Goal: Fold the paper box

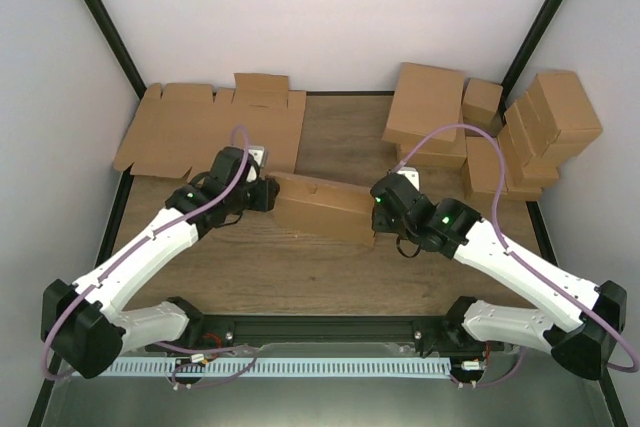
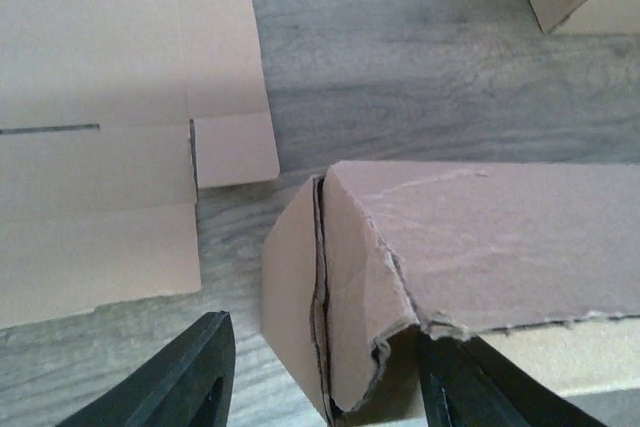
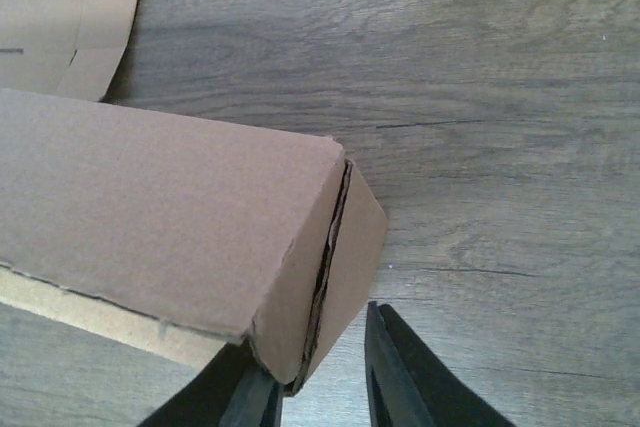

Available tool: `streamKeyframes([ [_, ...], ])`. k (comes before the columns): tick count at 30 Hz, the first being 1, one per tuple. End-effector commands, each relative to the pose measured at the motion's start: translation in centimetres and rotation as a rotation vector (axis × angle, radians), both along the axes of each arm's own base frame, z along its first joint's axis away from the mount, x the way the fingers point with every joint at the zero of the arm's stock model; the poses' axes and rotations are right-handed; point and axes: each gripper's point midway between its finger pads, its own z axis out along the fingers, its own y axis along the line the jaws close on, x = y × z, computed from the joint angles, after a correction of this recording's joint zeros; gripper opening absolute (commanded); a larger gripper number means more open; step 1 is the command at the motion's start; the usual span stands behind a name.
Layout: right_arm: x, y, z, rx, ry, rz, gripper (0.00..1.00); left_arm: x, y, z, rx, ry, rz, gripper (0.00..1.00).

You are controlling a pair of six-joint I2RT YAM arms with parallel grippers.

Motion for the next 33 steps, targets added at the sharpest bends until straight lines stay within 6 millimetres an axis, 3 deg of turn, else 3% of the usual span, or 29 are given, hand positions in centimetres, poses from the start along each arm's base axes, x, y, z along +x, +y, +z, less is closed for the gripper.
streamKeyframes([
  [1, -0.9, 0.0, 1.0, -0.038, 0.022, 0.051, 0.28, -1.3, 0.1, 0.4, -0.009, 0.038, -0.017, 0.55],
  [6, -1.0, 0.4, 3.8, 0.014, -0.015, 0.072, 0.39, -1.2, 0.1, 1.9, -0.024, 0.012, -0.017, 0.67],
  [10, -1.2, 0.1, 4.0, 0.015, -0.012, 0.076, 0.47, -1.3, 0.3, 2.9, -0.034, -0.015, -0.012, 0.78],
  [13, -1.5, 0.0, 3.8, 0.015, -0.002, 0.078, 0.61, -1.5, 0.3, 3.4, -0.045, -0.024, -0.015, 0.87],
  [15, -1.6, 0.0, 4.0, 0.029, -0.005, 0.079, 0.73, -1.6, 0.4, 3.7, -0.049, -0.028, -0.014, 0.99],
  [17, -1.8, -0.1, 4.3, 0.045, -0.012, 0.080, 0.90, -1.8, 0.5, 4.1, -0.055, -0.038, -0.013, 1.00],
  [19, -2.0, -0.3, 4.6, 0.063, -0.027, 0.079, 0.97, -2.0, 0.9, 4.3, -0.054, -0.045, -0.005, 1.00],
  [24, -2.5, -0.6, 5.2, 0.105, -0.048, 0.083, 0.94, -2.2, 2.1, 5.2, -0.056, -0.074, 0.053, 1.00],
  [33, -4.4, -2.0, 4.9, 0.162, -0.047, 0.089, 0.87, -3.9, 2.5, 6.7, -0.112, -0.107, 0.037, 0.97],
])
